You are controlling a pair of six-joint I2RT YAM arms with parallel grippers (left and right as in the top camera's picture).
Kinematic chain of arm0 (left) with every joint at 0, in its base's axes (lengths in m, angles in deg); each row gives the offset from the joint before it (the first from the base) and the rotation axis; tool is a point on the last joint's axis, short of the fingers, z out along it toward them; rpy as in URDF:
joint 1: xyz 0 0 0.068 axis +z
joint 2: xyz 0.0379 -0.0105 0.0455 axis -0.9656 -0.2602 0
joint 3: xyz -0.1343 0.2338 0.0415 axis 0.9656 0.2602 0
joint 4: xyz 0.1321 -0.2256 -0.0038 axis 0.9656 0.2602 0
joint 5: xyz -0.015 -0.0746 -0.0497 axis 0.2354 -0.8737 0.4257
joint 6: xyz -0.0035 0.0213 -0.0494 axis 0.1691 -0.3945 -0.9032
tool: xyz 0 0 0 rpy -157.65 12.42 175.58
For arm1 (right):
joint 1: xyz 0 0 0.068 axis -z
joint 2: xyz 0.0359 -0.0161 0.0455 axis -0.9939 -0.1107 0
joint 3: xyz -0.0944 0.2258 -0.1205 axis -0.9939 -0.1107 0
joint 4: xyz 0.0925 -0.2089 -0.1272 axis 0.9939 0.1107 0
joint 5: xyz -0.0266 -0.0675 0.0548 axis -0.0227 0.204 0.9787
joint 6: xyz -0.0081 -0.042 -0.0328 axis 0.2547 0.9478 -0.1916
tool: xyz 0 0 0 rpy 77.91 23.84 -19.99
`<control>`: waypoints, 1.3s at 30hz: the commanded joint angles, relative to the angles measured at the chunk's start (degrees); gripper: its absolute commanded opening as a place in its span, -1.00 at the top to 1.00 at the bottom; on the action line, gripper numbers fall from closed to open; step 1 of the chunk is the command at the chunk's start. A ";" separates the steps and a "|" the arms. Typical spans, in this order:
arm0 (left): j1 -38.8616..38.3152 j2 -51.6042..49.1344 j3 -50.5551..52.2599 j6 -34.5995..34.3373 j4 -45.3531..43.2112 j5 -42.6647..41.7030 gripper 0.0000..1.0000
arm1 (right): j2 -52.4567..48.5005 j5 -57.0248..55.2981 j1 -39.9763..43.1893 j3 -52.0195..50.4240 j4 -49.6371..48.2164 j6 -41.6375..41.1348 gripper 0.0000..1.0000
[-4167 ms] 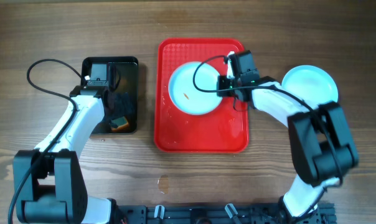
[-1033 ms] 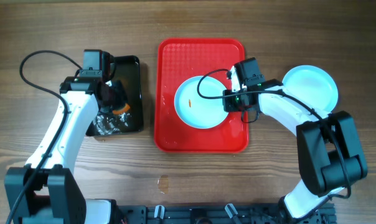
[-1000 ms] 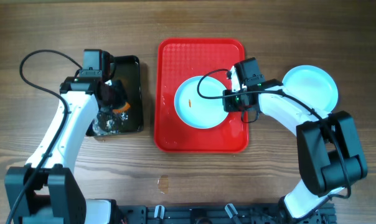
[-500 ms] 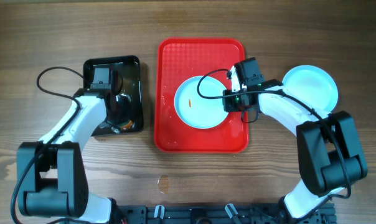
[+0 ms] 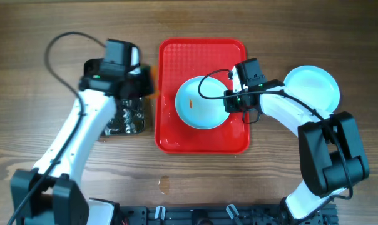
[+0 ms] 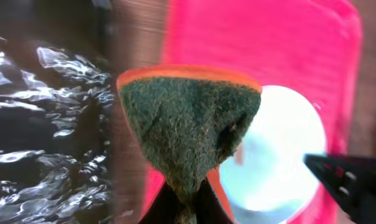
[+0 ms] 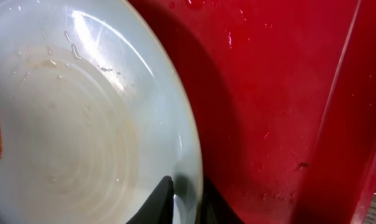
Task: Clean dirty plates on tray and stack at the side
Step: 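Pick up the sponge from the black water tray with the left gripper, then scrub the held white plate with the sponge in the left gripper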
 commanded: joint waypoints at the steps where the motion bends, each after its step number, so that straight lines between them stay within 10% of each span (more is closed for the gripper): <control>1: -6.43 -4.83 -0.24 -3.15 -4.72 -2.60 0.92 | -1.07 0.09 0.09 -0.63 -0.26 -2.19 0.70; 15: -20.06 -22.32 -0.24 -8.74 -19.39 -4.79 0.92 | -1.07 1.55 0.09 -0.63 -0.37 -2.10 0.79; 39: -16.39 -25.18 -0.26 -5.55 -5.38 22.60 0.92 | -1.18 -5.86 0.09 -0.70 3.80 -9.81 0.91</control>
